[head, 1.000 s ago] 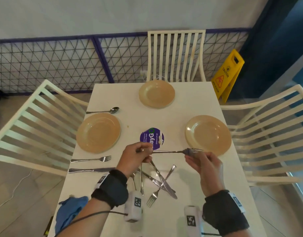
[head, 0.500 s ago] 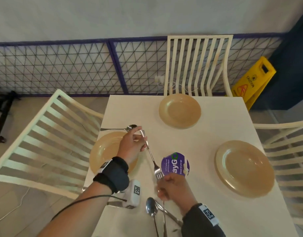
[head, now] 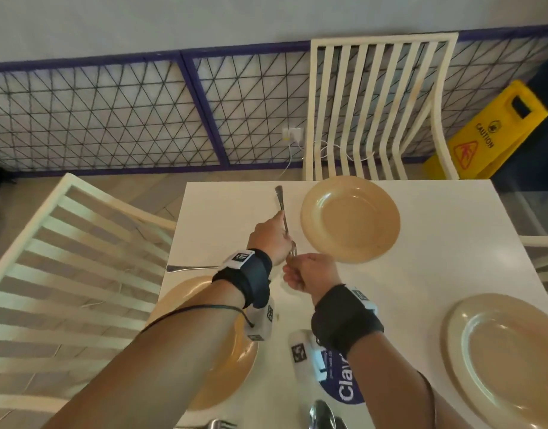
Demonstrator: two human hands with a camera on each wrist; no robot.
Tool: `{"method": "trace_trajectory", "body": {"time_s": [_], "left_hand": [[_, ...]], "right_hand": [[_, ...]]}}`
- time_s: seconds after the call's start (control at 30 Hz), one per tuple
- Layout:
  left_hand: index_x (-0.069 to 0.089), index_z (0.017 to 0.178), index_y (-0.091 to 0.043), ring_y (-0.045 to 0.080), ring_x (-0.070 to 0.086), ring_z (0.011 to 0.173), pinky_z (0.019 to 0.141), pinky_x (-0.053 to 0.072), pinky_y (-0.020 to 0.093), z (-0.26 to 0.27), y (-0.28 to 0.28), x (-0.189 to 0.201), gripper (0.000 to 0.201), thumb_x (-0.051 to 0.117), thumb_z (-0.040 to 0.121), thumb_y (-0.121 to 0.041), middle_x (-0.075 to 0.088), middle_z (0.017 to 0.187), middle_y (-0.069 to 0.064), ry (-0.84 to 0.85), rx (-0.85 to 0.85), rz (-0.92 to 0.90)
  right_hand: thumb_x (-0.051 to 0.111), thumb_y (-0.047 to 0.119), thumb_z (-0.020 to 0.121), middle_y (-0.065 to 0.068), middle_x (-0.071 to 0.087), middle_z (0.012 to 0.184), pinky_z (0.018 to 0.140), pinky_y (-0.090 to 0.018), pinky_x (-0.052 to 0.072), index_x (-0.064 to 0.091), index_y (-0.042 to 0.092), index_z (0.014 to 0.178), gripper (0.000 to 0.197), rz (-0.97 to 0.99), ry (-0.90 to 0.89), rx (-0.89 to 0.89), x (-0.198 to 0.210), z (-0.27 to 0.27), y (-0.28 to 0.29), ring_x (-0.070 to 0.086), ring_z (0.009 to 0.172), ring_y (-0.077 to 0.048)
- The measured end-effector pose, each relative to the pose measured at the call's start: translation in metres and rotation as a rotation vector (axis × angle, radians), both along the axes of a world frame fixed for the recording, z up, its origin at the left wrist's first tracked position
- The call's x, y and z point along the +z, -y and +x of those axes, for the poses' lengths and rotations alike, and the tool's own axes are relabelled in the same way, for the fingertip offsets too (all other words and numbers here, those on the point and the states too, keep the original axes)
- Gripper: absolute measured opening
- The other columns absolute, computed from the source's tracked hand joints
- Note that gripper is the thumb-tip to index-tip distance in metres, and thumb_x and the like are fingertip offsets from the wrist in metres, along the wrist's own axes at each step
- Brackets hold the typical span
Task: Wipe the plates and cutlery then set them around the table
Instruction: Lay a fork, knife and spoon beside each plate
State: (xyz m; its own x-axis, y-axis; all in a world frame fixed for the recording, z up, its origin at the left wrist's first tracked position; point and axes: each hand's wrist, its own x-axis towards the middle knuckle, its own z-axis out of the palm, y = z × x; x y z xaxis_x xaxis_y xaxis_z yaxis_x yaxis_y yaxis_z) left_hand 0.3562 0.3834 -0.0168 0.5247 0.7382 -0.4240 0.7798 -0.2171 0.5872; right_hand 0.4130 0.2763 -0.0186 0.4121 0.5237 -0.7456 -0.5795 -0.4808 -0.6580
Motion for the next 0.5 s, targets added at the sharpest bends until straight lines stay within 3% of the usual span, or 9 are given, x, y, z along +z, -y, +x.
{"method": "trace_trajectory", "body": {"time_s": [0.17,0.3,0.4,0.5], "left_hand": [[0.039,0.151,-0.026,0.029,0.067,0.109,0.1,0.053,0.044,0.025,-0.034,-0.018,0.065,0.053,0.089,-0.014,0.075,0.112,0.005,-0.06,-0.056,0.028],[0.059,0.123,-0.021,0.034,0.066,0.102,0.09,0.054,0.041,0.034,-0.044,-0.024,0.041,0.056,0.085,-0.008,0.073,0.104,0.008,-0.098,-0.12,0.051],[0.055,0.135,-0.023,0.033,0.066,0.101,0.091,0.054,0.04,0.037,-0.042,-0.031,0.048,0.055,0.089,-0.009,0.072,0.106,0.008,-0.083,-0.127,0.069],[0.046,0.148,-0.023,0.032,0.065,0.107,0.097,0.053,0.044,0.04,-0.038,-0.036,0.055,0.054,0.094,-0.012,0.069,0.114,0.009,-0.094,-0.141,0.119]], "right_hand": [[0.06,0.001,0.095,-0.011,0.06,0.061,0.043,-0.02,0.052,0.058,0.001,0.076,0.018,-0.03,-0.044,-0.009,-0.024,0.018,-0.04,0.054,0.034,-0.011],[0.061,0.002,0.095,-0.005,0.06,0.046,0.046,-0.026,0.055,0.057,0.003,0.073,0.022,-0.056,-0.086,-0.025,-0.045,0.023,-0.057,0.056,0.034,-0.014],[0.065,0.004,0.093,-0.011,0.066,0.064,0.048,-0.027,0.055,0.061,0.001,0.079,0.015,-0.068,-0.053,-0.026,-0.058,0.024,-0.057,0.063,0.047,-0.02],[0.066,0.006,0.091,-0.011,0.069,0.067,0.056,-0.033,0.057,0.063,0.002,0.079,0.013,-0.084,-0.043,-0.004,-0.065,0.026,-0.055,0.067,0.056,-0.025]]}}
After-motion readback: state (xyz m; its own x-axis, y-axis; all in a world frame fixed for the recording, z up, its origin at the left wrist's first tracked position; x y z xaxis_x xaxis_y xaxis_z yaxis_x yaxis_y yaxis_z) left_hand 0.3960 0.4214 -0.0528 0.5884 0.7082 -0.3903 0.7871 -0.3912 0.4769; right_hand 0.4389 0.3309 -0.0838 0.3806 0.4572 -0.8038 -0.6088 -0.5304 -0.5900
